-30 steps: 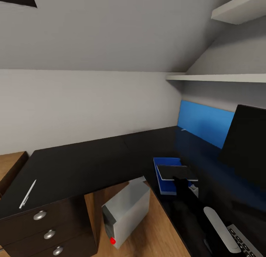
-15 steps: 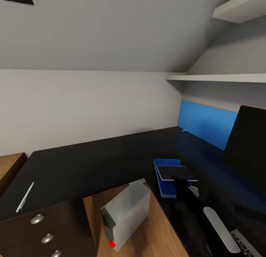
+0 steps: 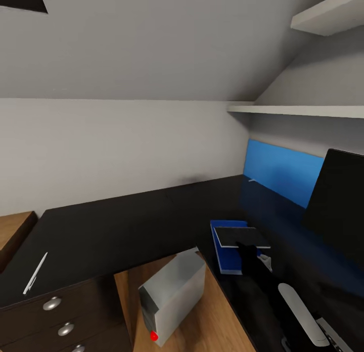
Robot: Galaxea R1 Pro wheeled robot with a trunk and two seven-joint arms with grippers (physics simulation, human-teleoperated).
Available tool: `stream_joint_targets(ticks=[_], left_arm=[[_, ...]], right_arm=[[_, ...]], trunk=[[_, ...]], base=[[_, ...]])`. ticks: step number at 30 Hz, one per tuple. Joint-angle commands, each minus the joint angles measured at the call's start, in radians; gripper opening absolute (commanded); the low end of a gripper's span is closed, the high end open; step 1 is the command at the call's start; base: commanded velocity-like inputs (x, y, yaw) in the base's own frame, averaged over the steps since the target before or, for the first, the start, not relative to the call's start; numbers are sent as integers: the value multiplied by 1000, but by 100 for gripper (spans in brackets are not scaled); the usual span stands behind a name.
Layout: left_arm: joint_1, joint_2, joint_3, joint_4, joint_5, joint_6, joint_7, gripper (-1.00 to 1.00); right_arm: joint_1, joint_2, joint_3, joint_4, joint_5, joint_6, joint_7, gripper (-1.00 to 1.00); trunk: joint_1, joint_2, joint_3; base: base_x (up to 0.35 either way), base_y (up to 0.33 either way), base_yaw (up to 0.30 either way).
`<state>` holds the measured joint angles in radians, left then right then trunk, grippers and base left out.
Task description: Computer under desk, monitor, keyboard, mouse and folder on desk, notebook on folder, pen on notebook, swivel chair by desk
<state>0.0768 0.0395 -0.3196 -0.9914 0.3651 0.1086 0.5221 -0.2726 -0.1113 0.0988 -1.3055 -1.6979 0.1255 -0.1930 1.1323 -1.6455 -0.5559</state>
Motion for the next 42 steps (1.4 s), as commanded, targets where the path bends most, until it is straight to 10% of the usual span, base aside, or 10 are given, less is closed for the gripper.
stream_joint_targets(ticks=[1,24,25,42], left_arm=[[0,1,-3,-3,5,5,7,100],[0,0,-5,-3,5,5,8,100],[0,0,-5,-3,5,5,7,100],[0,2,-4,-3,5,5,7,100]], right_arm=[[0,-1,1,-1,-7,0,-5,-100],[0,1,7,0,-5,0,-50,-100],[0,1,8,0,-4,0,-51,100],[0,1,6,-1,-3,0,-51,100]], trunk=[[0,-1,-1],[0,-1,-1],[0,-1,-1],[0,-1,-1]], base=[[0,0,0],[40,0,0],[0,0,0],[-40,0,0]])
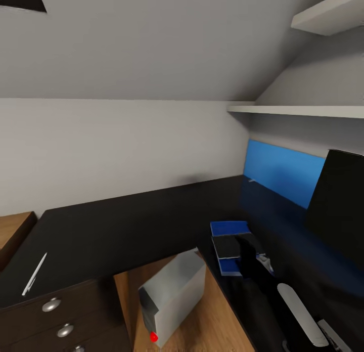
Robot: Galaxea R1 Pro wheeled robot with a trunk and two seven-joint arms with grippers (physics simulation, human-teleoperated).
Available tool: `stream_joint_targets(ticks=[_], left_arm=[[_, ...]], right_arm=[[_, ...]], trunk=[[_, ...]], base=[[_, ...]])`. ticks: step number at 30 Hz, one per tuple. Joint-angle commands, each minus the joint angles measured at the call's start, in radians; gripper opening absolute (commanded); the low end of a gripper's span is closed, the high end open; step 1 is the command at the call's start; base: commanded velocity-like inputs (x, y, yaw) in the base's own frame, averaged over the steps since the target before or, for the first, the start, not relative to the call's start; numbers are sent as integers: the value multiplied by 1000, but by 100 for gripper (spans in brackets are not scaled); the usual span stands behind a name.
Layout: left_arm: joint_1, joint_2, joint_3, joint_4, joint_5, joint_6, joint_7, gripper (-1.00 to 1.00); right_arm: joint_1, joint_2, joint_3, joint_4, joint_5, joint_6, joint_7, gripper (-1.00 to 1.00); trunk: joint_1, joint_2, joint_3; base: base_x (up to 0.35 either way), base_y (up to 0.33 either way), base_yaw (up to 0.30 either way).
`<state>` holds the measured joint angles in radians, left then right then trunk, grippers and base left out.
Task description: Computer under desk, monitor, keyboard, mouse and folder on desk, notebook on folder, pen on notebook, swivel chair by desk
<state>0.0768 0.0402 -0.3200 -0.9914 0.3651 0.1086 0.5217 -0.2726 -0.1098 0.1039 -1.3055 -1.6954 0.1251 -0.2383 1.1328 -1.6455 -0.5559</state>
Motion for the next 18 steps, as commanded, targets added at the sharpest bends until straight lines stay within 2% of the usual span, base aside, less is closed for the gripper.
stream_joint_targets(ticks=[1,4,11,16,18], left_arm=[[0,1,-4,-3,5,5,7,100],[0,1,-4,-3,5,5,7,100],[0,0,-4,-3,3,5,7,100],[0,0,-2,-3,5,6,7,100],[0,0,-1,-3,6,7,7,100]], right_arm=[[0,-1,1,-1,-6,0,-6,100],[0,-1,1,-2,-6,0,-6,100],[0,-1,4,-6,-5,-1,-5,100],[0,1,11,-32,-2,-4,-3,100],[0,2,27,-55,11,-5,-3,100]], trunk=[[0,-1,-1],[0,-1,-1],[0,-1,-1],[-20,34,15],[-27,48,21]], base=[[-290,0,0],[-237,0,0],[-37,0,0],[-2,0,0],[0,0,0]])
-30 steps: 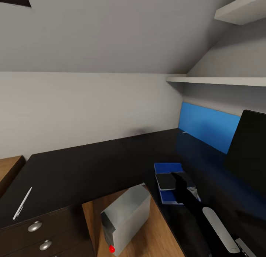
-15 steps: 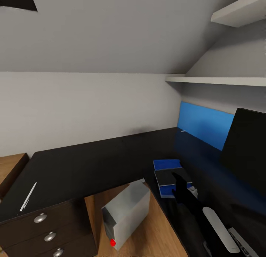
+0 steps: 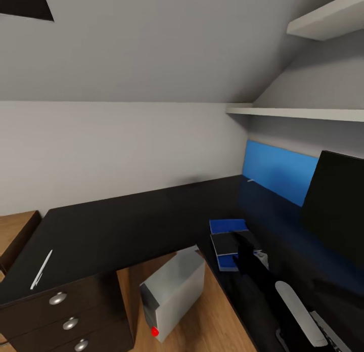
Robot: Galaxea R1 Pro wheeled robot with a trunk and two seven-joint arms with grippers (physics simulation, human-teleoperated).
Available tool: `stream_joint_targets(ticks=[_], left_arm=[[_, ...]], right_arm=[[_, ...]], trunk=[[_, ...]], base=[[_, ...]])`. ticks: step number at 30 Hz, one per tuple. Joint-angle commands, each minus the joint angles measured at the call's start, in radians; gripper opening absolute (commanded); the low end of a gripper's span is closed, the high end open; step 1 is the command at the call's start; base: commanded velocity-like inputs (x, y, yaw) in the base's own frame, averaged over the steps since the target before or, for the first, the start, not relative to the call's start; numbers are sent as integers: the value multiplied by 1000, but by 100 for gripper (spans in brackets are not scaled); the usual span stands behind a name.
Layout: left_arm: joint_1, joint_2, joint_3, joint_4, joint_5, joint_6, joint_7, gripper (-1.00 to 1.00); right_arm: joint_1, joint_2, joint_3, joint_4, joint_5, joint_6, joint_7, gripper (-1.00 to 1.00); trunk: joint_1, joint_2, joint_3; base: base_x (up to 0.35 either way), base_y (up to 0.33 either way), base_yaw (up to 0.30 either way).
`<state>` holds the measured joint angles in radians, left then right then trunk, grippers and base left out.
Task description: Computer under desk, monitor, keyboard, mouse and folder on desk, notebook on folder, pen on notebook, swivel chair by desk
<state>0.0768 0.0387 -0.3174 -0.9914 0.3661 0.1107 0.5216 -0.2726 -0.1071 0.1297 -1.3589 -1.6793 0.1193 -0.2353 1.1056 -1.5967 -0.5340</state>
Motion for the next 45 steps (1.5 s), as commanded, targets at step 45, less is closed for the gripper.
stream_joint_targets(ticks=[45], left_arm=[[0,3,40,62,2,-157,14,100]], right_arm=[[-7,165,516,-149,996,157,-600,100]], trunk=[[-123,224,99]], base=[[0,0,0]])
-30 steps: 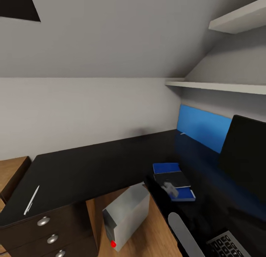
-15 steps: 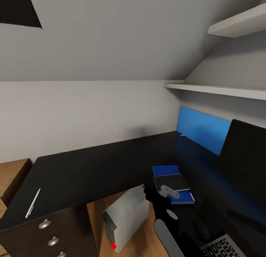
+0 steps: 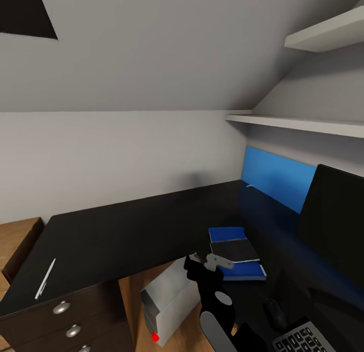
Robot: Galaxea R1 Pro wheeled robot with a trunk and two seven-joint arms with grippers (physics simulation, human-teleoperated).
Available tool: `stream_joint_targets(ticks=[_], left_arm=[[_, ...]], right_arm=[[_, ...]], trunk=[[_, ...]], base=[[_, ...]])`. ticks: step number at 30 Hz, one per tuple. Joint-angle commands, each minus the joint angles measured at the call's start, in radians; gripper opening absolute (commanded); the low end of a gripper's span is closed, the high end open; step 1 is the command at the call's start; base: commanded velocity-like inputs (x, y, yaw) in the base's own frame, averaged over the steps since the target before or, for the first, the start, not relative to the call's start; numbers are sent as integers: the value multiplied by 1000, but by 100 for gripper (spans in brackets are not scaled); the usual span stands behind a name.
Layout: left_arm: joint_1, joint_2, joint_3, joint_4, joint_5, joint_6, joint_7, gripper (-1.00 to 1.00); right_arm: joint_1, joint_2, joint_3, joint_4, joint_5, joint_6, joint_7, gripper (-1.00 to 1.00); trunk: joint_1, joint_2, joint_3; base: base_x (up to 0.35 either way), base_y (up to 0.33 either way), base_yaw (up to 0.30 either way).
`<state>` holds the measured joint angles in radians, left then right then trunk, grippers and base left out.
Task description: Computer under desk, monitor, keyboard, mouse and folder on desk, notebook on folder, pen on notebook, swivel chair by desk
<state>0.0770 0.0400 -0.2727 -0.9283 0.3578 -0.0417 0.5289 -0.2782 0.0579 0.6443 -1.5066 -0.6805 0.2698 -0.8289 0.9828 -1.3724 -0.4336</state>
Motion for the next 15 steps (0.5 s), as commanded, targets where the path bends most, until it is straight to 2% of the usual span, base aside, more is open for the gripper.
stream_joint_targets(ticks=[1,6,15], left_arm=[[0,1,-5,-1,10,-4,6,100],[0,2,-5,-1,11,-4,7,100],[0,1,-5,-1,10,-4,7,100]], right_arm=[[-1,0,6,-2,1,6,-7,100],[-1,2,16,-1,21,6,-6,100],[-1,3,28,7,26,3,-4,100]], trunk=[[0,-1,-1],[0,-1,-1],[0,-1,-1]], base=[[0,0,97],[0,0,207],[0,0,273]])
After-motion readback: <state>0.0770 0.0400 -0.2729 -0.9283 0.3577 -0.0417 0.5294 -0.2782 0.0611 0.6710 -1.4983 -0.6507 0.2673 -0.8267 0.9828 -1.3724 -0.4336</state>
